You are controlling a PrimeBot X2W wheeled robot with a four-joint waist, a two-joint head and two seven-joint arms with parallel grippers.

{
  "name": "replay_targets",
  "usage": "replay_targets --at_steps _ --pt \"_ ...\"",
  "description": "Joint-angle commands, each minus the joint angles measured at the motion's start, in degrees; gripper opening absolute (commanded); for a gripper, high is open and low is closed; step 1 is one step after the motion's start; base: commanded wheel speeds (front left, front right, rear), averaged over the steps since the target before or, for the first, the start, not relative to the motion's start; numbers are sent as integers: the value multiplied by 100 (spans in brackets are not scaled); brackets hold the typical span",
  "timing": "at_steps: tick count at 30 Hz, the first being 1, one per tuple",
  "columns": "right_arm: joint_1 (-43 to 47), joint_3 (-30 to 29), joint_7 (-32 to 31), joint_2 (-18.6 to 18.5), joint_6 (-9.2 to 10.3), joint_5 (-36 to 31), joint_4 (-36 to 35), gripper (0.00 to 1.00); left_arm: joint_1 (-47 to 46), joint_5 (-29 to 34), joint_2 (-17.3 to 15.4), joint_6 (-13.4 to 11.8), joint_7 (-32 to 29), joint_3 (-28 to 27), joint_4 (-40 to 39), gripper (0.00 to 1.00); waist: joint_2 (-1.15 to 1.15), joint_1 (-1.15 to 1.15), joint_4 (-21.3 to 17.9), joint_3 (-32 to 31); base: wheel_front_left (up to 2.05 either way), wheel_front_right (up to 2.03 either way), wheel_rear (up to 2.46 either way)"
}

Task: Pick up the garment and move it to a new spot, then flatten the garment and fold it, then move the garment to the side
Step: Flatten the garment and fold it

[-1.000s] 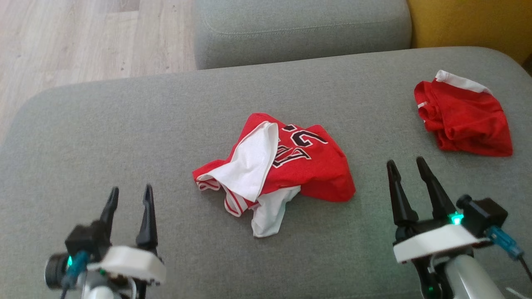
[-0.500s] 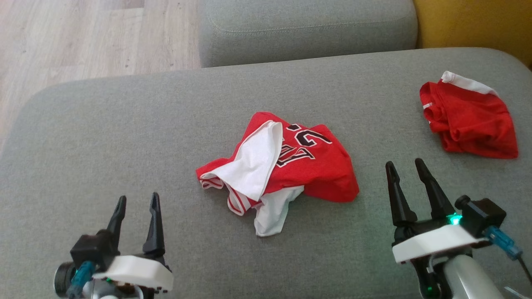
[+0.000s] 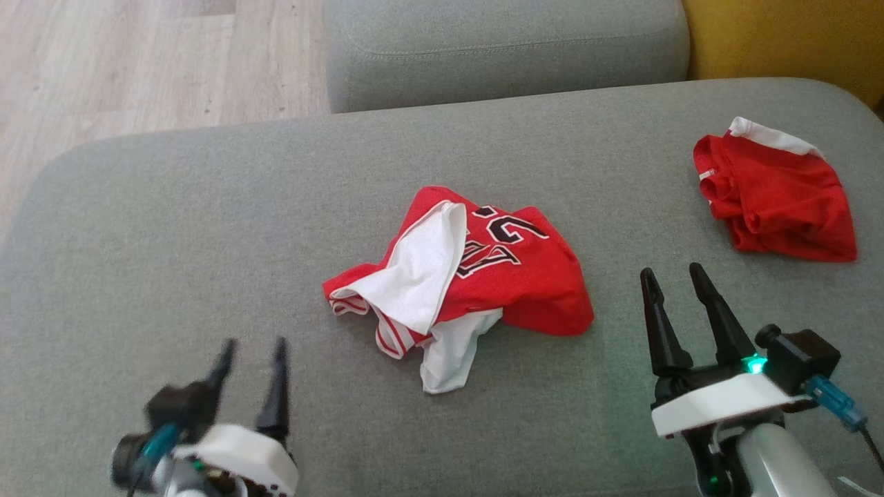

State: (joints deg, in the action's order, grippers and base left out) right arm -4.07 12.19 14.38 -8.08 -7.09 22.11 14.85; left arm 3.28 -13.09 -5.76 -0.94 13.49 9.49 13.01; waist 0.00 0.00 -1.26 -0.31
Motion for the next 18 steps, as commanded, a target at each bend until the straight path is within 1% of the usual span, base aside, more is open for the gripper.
replay_targets --at_steps 1,4,5,7,10,11,13,16,18 --pt "-262 105 62 -22 -40 9 -163 100 -441 55 -148 93 -134 -112 -83 100 0 0 -13 7 0 0 0" --pt "-315 87 62 -25 -40 10 -182 100 -833 82 -444 459 -837 123 110 100 0 0 -47 41 0 0 0" --pt "-334 78 62 -30 -40 11 -187 100 -979 56 -563 589 -1178 242 169 100 0 0 -56 54 0 0 0" --pt "-381 72 62 -42 -40 -3 -193 100 -1357 91 -882 749 -1769 534 196 100 0 0 -82 94 0 0 0" --pt "-469 125 62 -43 -40 -56 -188 100 -1884 -310 -1142 829 -2486 862 211 100 0 0 -170 148 0 0 0" --pt "-499 158 62 -32 -40 -64 -185 100 -2031 -513 -1251 835 -2693 1073 226 100 0 0 -219 165 0 0 0" --pt "-557 195 62 -1 -40 -75 -177 100 -2302 -959 -1579 839 -3044 1629 242 100 0 0 -330 206 0 0 0" --pt "-624 209 62 18 -40 -66 -167 100 -2701 -1625 -2043 840 -3391 2358 322 100 0 0 -480 275 0 0 0" --pt "-665 228 62 20 -40 -76 -150 100 -2967 -1929 -2264 841 -3449 2634 458 100 0 0 -580 323 0 0 0"
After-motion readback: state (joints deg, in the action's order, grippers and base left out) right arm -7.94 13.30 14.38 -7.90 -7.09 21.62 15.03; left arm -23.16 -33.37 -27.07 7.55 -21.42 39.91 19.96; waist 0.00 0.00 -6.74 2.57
